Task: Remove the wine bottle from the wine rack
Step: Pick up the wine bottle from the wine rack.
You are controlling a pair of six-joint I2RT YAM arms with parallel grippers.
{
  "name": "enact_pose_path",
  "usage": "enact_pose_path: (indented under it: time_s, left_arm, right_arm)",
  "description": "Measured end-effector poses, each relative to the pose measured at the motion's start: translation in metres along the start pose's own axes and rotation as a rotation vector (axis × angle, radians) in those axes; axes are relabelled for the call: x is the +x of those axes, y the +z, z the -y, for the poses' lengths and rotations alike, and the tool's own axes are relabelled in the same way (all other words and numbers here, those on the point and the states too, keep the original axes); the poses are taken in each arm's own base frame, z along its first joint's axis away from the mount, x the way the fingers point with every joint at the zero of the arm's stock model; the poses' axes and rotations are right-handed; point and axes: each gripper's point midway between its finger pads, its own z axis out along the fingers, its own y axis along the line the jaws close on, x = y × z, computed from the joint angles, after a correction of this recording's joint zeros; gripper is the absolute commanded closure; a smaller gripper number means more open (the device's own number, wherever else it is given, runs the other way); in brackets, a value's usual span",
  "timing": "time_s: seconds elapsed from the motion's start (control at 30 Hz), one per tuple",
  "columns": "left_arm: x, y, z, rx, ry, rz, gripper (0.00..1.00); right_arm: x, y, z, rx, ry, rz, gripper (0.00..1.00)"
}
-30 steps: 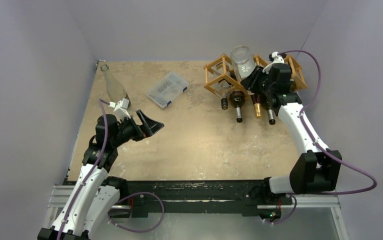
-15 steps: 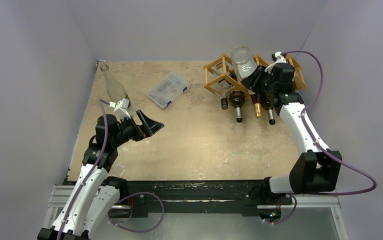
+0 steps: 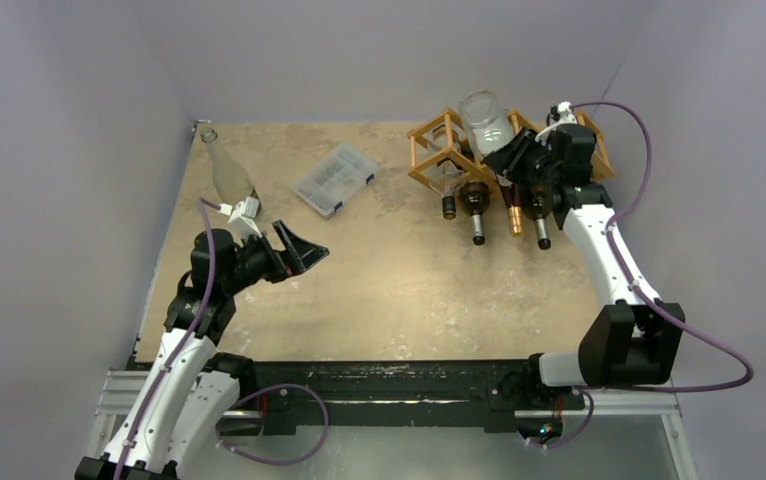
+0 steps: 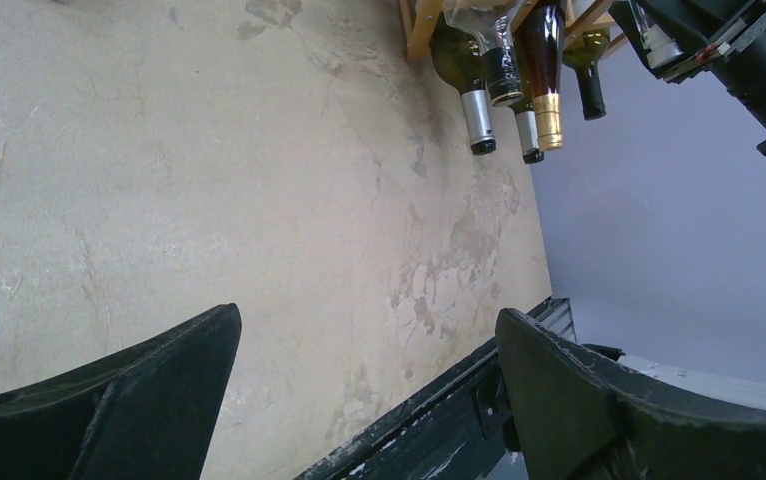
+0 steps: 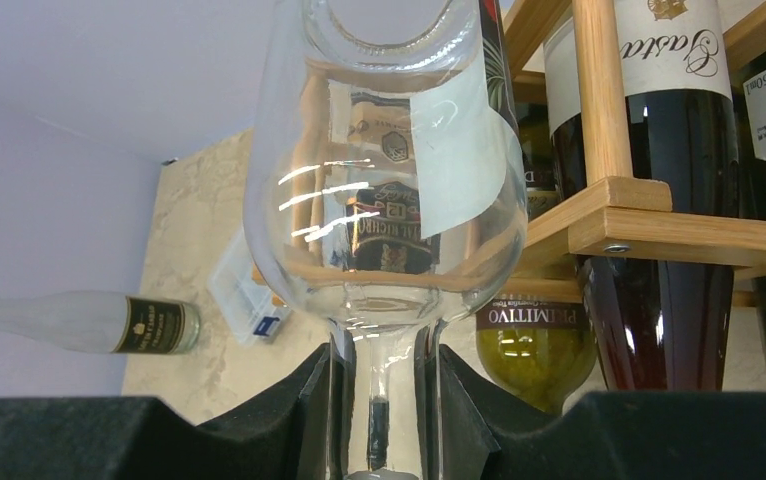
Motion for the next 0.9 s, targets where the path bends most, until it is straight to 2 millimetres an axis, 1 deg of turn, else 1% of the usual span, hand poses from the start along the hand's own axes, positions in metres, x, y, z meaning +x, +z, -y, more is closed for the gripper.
enact_pose_path:
  time_s: [0.33, 0.63, 0.9]
  left_arm:
    - [0.001, 0.001, 0.002, 0.010, 0.004, -0.005, 0.00]
    - [0.003, 0.002, 0.003, 0.011, 0.004, -0.014, 0.00]
    - [0.004, 0.002, 0.003, 0.014, 0.005, -0.018, 0.00]
  right_arm:
    - [-0.002, -0.003, -0.004, -0.031, 0.050, -0.010, 1.00]
    - [-0.004, -0.006, -0.016, -0.084, 0.085, -0.026, 1.00]
    - [-0.004, -0.007, -0.019, -0.098, 0.125, -0.033, 1.00]
